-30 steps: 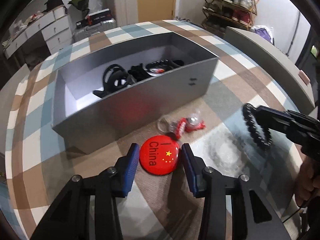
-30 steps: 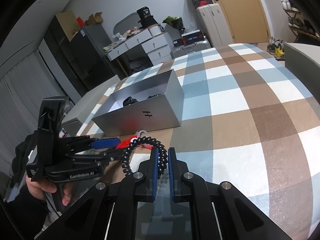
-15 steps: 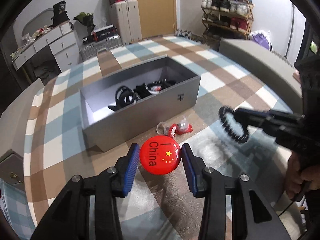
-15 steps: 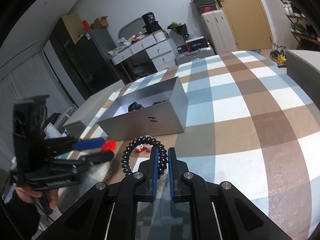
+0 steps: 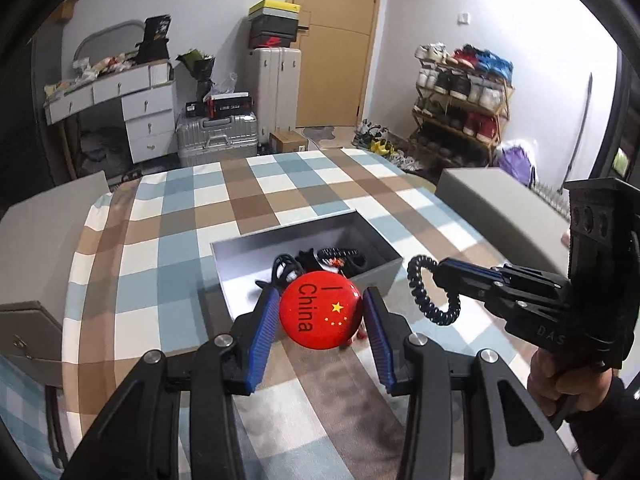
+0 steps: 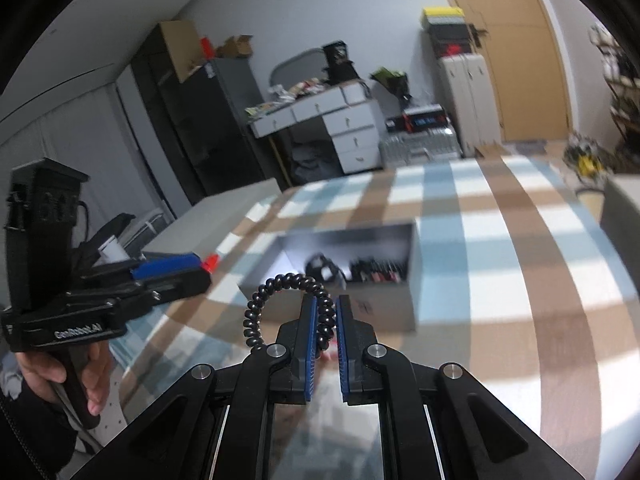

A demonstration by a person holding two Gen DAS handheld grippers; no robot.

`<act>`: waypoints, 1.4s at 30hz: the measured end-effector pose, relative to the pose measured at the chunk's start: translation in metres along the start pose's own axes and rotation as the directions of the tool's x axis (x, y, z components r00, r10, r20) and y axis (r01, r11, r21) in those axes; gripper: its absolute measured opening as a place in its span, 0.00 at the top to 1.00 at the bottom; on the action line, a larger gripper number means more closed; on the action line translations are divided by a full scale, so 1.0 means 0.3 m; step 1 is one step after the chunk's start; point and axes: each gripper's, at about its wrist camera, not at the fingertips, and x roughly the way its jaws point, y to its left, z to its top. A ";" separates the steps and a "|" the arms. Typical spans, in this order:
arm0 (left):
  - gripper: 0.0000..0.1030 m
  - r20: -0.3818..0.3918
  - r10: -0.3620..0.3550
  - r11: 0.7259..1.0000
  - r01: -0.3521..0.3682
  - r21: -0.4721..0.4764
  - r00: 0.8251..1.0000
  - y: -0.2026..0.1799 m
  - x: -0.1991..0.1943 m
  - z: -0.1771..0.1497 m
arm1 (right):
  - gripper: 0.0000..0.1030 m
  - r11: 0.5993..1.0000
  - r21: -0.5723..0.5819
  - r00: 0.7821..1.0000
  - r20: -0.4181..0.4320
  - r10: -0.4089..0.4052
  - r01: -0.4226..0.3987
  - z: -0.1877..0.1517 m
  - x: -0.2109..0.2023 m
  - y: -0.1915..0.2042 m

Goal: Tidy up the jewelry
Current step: 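Carry the badge and bracelet over the grey box with both grippers, then open both grippers to drop the badge and bracelet into the box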

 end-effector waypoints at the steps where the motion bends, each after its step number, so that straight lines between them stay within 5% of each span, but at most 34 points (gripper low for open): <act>1: 0.64 0.008 -0.005 1.000 0.005 -0.007 1.000 0.010 0.003 0.005 | 0.91 1.000 -0.016 1.000 0.006 -0.001 0.001 0.017 0.006 0.012; 16: 0.64 -0.031 -0.034 0.998 0.033 -0.050 0.999 0.104 0.172 0.073 | 0.92 0.996 -0.087 0.999 -0.030 -0.026 0.023 0.162 0.226 -0.005; 39: 0.63 -0.115 -0.106 0.994 0.102 -0.043 0.988 0.103 0.278 0.071 | 0.89 0.998 -0.014 0.988 -0.142 -0.067 0.065 0.132 0.380 -0.127; 42: 0.51 -0.136 -0.077 0.997 0.074 -0.021 0.988 0.095 0.297 0.075 | 0.89 0.998 -0.022 0.989 -0.135 -0.064 0.062 0.132 0.372 -0.120</act>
